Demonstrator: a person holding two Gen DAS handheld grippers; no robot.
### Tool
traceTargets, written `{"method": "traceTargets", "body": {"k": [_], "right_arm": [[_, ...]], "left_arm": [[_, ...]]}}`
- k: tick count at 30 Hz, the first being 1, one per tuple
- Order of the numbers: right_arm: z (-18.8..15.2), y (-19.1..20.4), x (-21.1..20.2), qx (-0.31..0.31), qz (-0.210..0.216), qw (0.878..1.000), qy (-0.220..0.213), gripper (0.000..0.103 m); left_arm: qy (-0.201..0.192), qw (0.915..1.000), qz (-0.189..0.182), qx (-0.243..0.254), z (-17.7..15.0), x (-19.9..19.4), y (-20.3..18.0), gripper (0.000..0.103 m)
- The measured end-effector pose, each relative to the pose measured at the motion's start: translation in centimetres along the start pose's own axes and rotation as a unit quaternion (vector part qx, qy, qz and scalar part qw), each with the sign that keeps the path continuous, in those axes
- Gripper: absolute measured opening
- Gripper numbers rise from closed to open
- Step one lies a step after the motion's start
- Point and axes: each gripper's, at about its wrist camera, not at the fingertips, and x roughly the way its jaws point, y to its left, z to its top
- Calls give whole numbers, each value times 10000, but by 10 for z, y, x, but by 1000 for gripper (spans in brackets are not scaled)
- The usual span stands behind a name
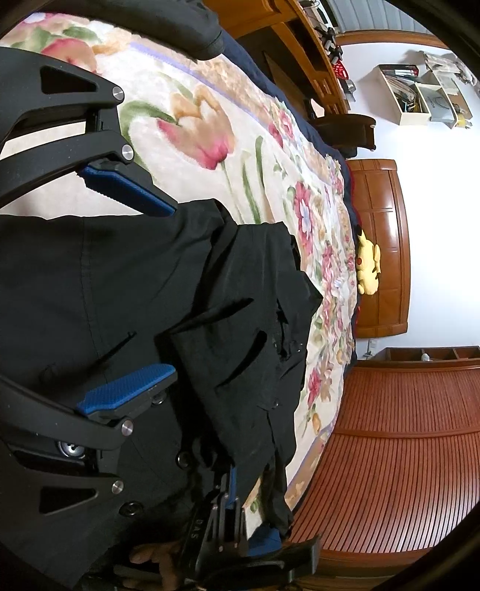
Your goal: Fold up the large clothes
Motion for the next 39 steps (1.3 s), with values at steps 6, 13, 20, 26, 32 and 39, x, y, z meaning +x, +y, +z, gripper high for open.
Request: {"method": "traceTargets", "body": {"k": [6,13,20,26,32,39], "right_arm": [[7,-6,-19,199,16,9996,-205,55],[36,24,1,-286,191,9994,-12,60],[73,50,56,-361,459,9972,465,60],[82,48,106,-417,357,9923,1108,55],[86,38,96,-492,389,9947,818,7],[67,-7,6,-54,-7,9994,-347,7]], "left_arm": [[-100,9999,-66,-95,4,-5,7,83],[-105,9998,-107,-140,4,-12,20,83],[-10,9997,-71,-249,1,-12,37,83],[-104,9994,-93,-320,0,-22,44,83],[-189,9993,-177,-285,0,-28,41,83],[-333,9986,-357,-180,5,-36,26,83]]}}
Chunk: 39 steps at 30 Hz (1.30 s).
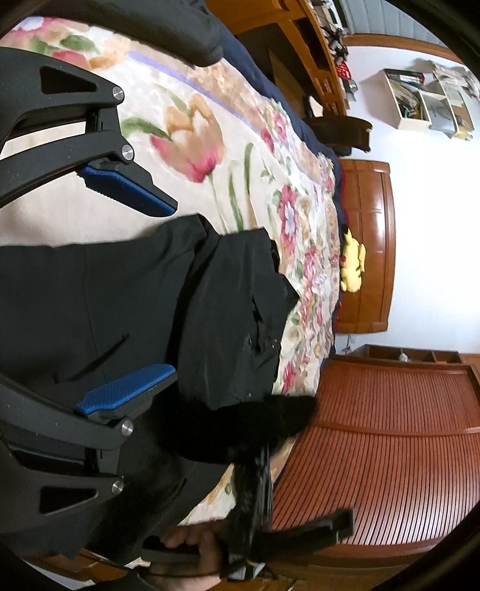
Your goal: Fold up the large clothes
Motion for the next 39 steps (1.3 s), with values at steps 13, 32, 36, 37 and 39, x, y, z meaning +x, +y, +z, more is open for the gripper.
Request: {"method": "traceTargets", "body": {"k": [13,32,36,37,39], "right_arm": [[-106,-59,-72,872,-821,9915,517,40],[-99,-19,-112,152,-1212,9923,179,50],[-86,-27,-79,134,-1232,9921,215,48],[-83,-30,-70,195,-1217,9921,251,48],[-77,-37,-53,324,-1145,9922,374,48]], "left_arm": [[27,9996,-242,109,2,7,-25,83],[-131,9983,-522,229,3,9,-48,89],[-82,9980,-584,205,3,12,-50,103],[-51,9980,-603,209,3,13,-50,103],[-76,9982,-558,214,2,13,-51,103]]}}
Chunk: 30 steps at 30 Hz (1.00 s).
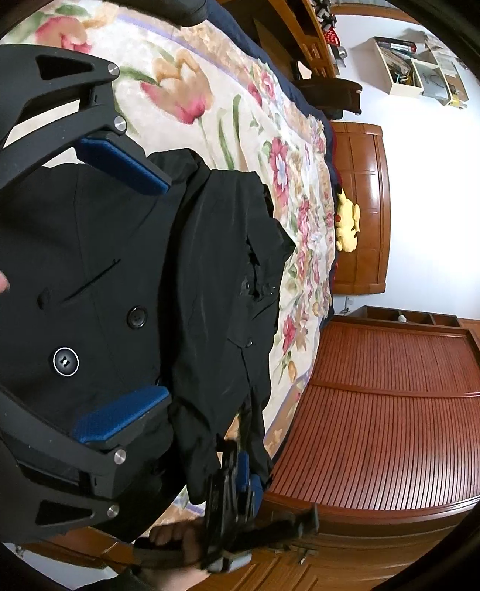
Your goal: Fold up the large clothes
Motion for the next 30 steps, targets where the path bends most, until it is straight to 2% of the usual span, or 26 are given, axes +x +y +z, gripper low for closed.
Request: {"method": "traceTargets", "body": {"k": [6,10,13,17,20,23,27,30], "right_arm": [[26,2,43,123,121,9991,400,47],[38,3,65,172,335,9964,762,43],[31,8,72,63,503,9925,1112,34],[5,18,62,3,927,9865,1350,32],[-11,24,51,28,1171,9837,1366,32],[-13,25,43,-33,1153,9847,1309,32],[-12,20,26,-77,987,9884,1149,32],[-14,9,4,-70,676,9946,781,32]], "left_arm": [[-50,9999,81,66,-2,-3,-1,103],[-63,9999,104,79,-2,-4,0,103],[-67,9999,100,80,-1,-4,0,103],[-98,9998,116,120,0,-5,-2,103],[-117,9998,103,142,1,-4,-4,103],[-113,9999,56,96,1,-3,-6,103],[-108,9999,28,107,0,-3,-9,103],[-136,9998,54,149,-2,-5,-11,103]]}}
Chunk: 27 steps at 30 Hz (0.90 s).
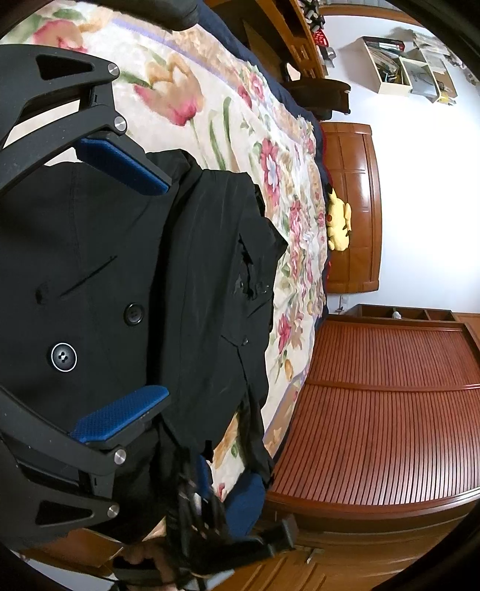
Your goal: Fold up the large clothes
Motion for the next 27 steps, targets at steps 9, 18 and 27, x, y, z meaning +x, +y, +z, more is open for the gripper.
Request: {"method": "traceTargets", "body": {"k": [9,18,27], "right_arm": [[-20,-63,-24,586,-685,9952,-376,32],[-39,-73,28,709,-780,9941,262,33],[-47,-76,48,522,-857,9946,275,50]], "left_arm": [[-45,10000,-79,-31,1,0,-6,103],[136,9997,-171,101,-4,12,-23,103],[70,9996,-194,188,-2,15,-37,103]]}}
